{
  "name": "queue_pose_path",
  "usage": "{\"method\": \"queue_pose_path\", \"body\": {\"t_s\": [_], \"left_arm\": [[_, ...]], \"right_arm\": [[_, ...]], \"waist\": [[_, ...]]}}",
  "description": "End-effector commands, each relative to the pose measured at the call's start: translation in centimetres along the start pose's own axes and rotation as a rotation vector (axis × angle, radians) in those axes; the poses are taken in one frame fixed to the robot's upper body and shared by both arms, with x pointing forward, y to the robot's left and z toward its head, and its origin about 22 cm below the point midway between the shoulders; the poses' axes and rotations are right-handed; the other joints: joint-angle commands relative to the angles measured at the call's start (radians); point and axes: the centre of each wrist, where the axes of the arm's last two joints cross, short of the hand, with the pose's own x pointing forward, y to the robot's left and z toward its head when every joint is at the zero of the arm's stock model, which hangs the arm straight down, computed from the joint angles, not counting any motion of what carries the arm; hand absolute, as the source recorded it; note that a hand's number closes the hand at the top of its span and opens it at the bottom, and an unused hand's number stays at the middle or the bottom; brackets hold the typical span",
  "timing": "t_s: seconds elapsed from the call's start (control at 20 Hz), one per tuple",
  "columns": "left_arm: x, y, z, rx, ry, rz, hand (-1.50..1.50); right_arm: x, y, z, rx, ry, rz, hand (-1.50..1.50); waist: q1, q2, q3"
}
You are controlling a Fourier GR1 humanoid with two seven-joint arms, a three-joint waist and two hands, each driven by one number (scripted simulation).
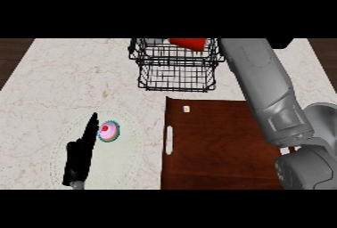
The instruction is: Pick the can from the tray and place it in the tiered basket
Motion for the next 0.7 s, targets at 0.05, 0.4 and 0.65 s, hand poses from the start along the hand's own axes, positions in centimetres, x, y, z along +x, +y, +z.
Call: {"method": "queue_pose_path", "body": {"t_s": [0.05,0.4,0.65], "left_arm": [[-0.5,0.0,0.5,0.015,0.017,0.002,0.0],[-1.1,1.9,1.2,0.04,0.014,-0.002,0.0],[-1.6,1.0,0.9,0.039,0.038,0.0,0.0]], "right_arm": [[0.9,-3.8,-0.5,-0.249,-0.035,-0.093,-1.5],[-2.6,-16.4,0.7,-0.434,0.059,-0.088,-1.5],[-4.4,-25.7,3.8,-0.452,0.089,-0.108,-1.5]], "waist": [[-0.015,-0.007,-0.001],[-0.038,-0.014,-0.001],[-0.045,-0.013,-0.001]]}}
